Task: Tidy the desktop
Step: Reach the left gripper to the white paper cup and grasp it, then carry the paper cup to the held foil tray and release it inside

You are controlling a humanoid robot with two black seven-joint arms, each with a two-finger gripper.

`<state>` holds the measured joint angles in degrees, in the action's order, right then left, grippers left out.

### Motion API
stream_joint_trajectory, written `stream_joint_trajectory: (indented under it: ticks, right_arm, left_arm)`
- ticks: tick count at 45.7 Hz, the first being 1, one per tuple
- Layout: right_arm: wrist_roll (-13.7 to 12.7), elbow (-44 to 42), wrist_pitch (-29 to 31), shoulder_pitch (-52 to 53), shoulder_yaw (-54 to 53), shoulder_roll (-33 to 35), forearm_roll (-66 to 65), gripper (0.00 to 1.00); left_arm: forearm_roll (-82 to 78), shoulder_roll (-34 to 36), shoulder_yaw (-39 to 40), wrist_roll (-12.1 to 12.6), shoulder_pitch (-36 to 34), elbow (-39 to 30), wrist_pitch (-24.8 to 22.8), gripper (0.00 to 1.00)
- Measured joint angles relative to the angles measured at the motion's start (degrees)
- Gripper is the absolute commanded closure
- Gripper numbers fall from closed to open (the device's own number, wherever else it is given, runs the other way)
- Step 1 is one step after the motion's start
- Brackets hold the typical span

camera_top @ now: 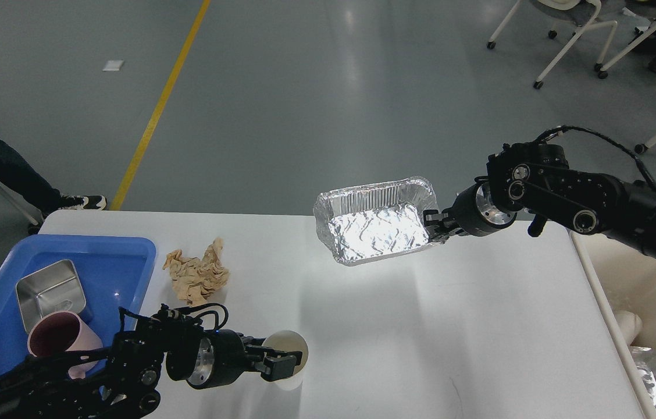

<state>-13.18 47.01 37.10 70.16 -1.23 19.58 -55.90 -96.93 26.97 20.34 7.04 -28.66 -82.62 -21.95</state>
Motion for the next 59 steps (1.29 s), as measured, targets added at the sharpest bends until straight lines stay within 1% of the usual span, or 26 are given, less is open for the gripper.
stream_joint_trajectory:
  ticks: [3,4,8,15,18,21,26,30,36,40,43,49,52,55,59]
  right_arm:
    - [0.0,0.0,0.0,0.0,0.0,0.0,0.0,1.0]
    - [0.0,0.0,0.0,0.0,0.0,0.0,0.0,1.0]
    - [0.0,0.0,-0.1,0.0,0.0,0.0,0.0,1.0]
    - [0.0,-0.3,-0.8,0.0,0.0,0.0,0.0,1.0]
    - [0.0,-0.3,-0.9,0.0,0.0,-0.1,0.0,1.0]
    - [0.0,-0.3,-0.9,0.0,0.0,-0.2,0.0,1.0]
    - [0.0,-0.3,-0.9,0.0,0.0,-0.5,0.0,1.0]
    - [0.0,-0.4,-0.9,0.0,0.0,-0.6,0.0,1.0]
    - [0.0,-0.4,-0.9,0.0,0.0,-0.8,0.0,1.0]
    - [0.0,-0.4,-0.9,0.1,0.0,-0.8,0.0,1.0]
    - [0.0,-0.4,-0.9,0.1,0.0,-0.8,0.1,1.0]
    - [0.0,-0.5,-0.9,0.3,0.0,-0.8,0.1,1.0]
    - [0.0,-0.5,-0.9,0.3,-0.1,-0.8,0.1,1.0]
    - [0.0,-0.5,-0.9,0.4,-0.1,-0.8,0.1,1.0]
    - [0.1,-0.4,-0.9,0.3,-0.1,-0.6,0.1,1.0]
  left_arm:
    - [-0.1,0.1,-0.4,0.2,0.0,0.0,0.0,0.96]
    - [-0.1,0.1,-0.5,0.3,0.0,0.0,-0.1,0.99]
    - [-0.2,0.5,-0.6,0.4,0.0,0.0,-0.6,1.0]
    - [-0.1,2.2,-0.3,-0.3,0.0,-0.4,-1.3,1.0]
    - [0.1,3.6,0.1,-1.0,0.0,-1.6,-1.9,1.0]
    - [0.4,5.6,0.9,-2.4,-0.3,-3.8,-3.3,1.0]
    - [1.8,8.7,5.1,-4.5,-1.0,-8.7,-7.2,1.0]
    - [3.8,10.1,10.9,-5.1,-1.5,-12.7,-12.1,0.99]
    - [7.8,10.3,21.0,-5.3,-3.5,-15.8,-20.2,0.99]
    - [11.0,10.3,26.1,-5.3,-6.6,-16.2,-24.1,0.98]
    - [13.2,10.4,28.5,-5.3,-9.8,-16.2,-26.0,0.98]
    - [15.4,10.7,30.1,-5.1,-16.6,-15.4,-27.7,0.98]
    - [15.9,10.7,30.0,-4.8,-18.8,-14.6,-28.0,0.98]
    - [16.1,10.2,29.5,-4.5,-20.6,-13.0,-28.1,0.97]
    - [15.8,9.1,29.1,-3.2,-21.8,-9.2,-27.9,0.97]
